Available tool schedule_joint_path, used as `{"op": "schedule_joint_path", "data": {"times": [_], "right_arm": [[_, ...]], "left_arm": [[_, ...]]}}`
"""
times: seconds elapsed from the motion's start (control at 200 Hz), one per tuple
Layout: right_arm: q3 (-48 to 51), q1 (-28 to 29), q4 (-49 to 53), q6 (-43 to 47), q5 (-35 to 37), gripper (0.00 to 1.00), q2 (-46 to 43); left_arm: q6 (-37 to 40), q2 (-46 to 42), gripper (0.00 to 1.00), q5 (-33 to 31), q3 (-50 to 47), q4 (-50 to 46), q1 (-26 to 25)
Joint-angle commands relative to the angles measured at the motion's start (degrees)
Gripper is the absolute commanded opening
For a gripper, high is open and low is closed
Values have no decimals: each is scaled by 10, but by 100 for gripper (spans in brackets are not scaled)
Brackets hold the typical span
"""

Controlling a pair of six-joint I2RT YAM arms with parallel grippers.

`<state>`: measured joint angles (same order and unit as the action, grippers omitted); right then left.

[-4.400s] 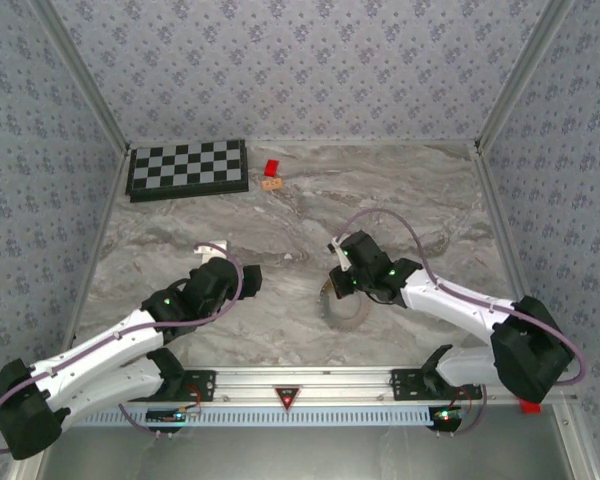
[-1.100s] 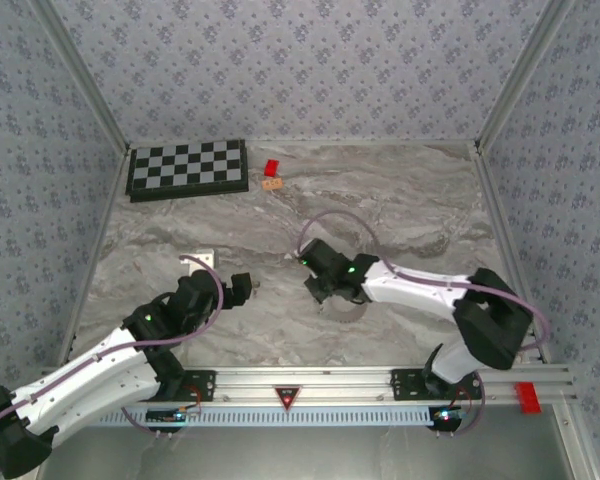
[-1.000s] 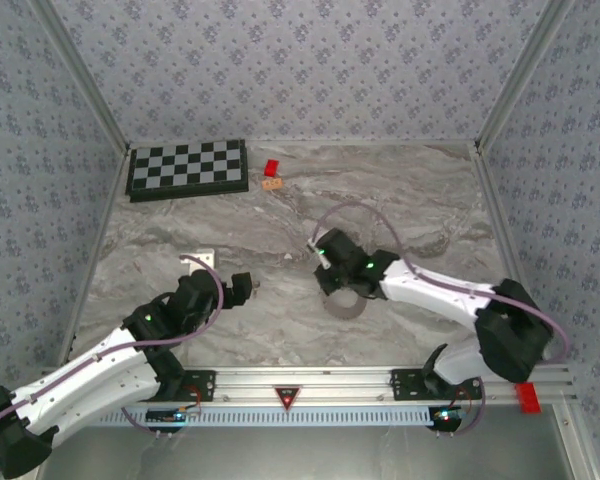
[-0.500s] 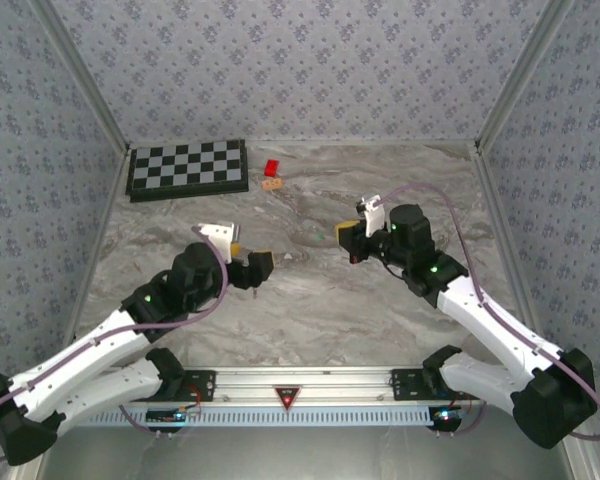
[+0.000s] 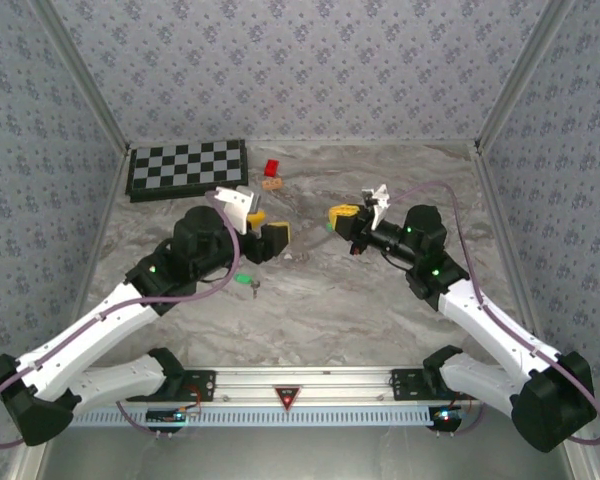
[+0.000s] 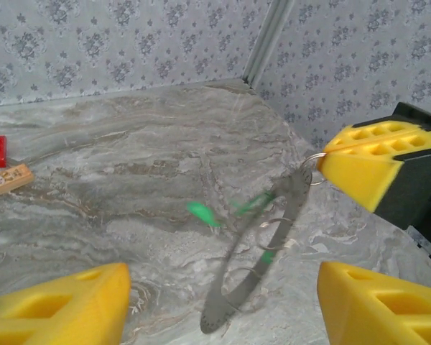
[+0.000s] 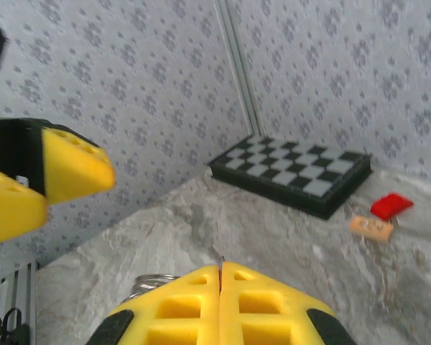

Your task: Put the keys on the keyring

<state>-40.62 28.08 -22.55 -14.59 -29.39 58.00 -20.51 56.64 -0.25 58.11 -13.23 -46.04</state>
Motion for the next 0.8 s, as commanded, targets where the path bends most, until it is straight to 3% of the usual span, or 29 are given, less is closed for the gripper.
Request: {"op": "schedule_joint_path", "data": {"times": [0.0,0.17,0.37,0.465,0.625,0.795], "right_arm": [[1,-4,-91,-11,-32,0,-10],[-20,-11,-104,-23,-75,0,8],[-34,-22,-144,-67,-117,0,29],[-35,-22,-163,-90,-126,0,39],[-34,-23,-192,-120,-133,0,52],[-34,-23,-212,-143,-144,0,63]], "left_arm": [[17,13,67,73,35,13,27],[17,29,61,164,46,46,60],[14,52,52,235,46,85,62],[16,57,43,242,42,99,54],[24,65,42,236,37,117,33],[21,78,35,231,37,134,27]]}}
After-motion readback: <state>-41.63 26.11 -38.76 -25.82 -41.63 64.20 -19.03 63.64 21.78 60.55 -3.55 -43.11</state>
